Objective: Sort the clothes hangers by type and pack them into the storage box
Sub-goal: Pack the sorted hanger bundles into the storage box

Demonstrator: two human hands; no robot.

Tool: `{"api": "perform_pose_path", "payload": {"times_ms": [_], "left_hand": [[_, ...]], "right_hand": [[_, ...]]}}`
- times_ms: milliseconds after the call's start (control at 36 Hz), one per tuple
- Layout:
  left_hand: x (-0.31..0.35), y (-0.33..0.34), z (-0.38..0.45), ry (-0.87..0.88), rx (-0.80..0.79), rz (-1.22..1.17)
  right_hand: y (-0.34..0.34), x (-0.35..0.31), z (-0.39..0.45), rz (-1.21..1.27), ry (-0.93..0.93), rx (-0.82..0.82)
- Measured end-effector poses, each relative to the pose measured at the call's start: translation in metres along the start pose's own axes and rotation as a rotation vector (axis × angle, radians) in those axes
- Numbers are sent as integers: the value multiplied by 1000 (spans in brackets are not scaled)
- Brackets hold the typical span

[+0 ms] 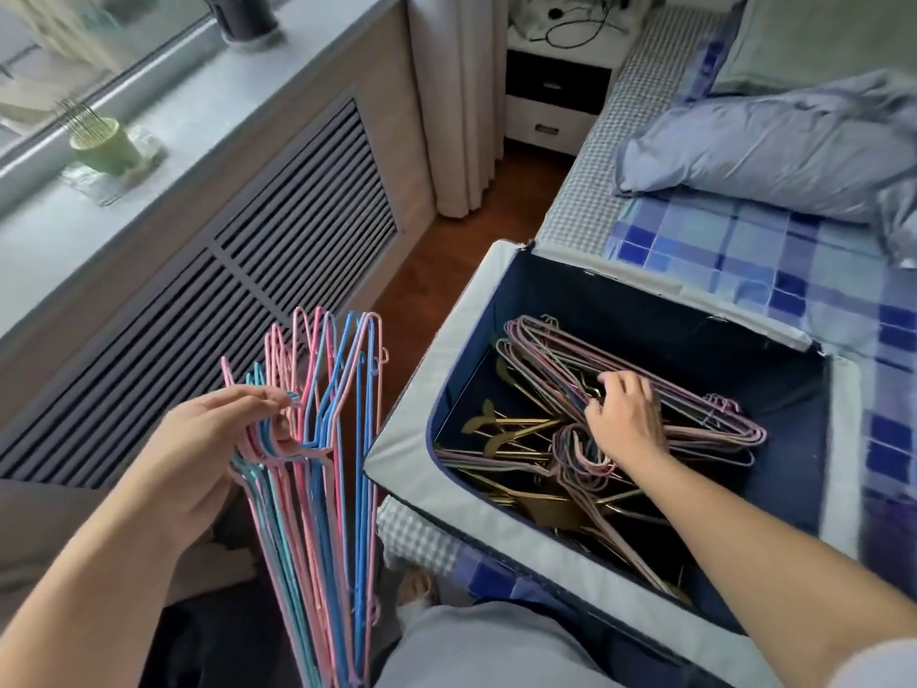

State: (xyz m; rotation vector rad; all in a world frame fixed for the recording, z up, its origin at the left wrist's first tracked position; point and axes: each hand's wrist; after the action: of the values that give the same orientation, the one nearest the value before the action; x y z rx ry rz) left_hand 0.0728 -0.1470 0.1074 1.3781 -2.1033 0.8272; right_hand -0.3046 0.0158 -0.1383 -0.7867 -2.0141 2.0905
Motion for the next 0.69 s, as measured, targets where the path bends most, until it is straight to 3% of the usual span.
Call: {"api": "perform_pose_path", "payload": {"times_ms": [56, 139, 278, 389, 528, 583, 639, 694], "left_hand": [[-1, -1, 1, 9, -14, 3], [-4, -5, 1, 22, -67, 5], [-6, -14, 5, 24, -117, 39], [-10, -22, 7, 35, -130, 84], [-16, -31, 9, 50, -144, 126], [-19, -30, 9, 49, -137, 128], [-22, -31, 8, 44, -130, 128], [-25, -32, 7, 42, -133, 126]], "right_hand": [[-2, -14, -19, -55, -137, -17], [13, -23, -51, -167, -286, -286], [22, -22, -58, -215, -215, -343], [27, -28, -59, -389, -449, -419], [28, -37, -44, -513, -576, -507], [31, -45, -35, -538, -649, -604], [31, -49, -31, -607, -593, -749], [23, -41, -36, -698, -576, -788]]}}
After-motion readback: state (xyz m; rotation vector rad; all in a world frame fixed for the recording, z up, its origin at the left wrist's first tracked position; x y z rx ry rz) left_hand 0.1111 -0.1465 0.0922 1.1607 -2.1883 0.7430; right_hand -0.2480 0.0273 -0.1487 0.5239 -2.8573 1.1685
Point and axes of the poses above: each hand's wrist, its own z-axis towards the middle knuckle, its own y-axis out of the palm, x = y × z, and after that the axes turned 15 degrees about -y, right-handed
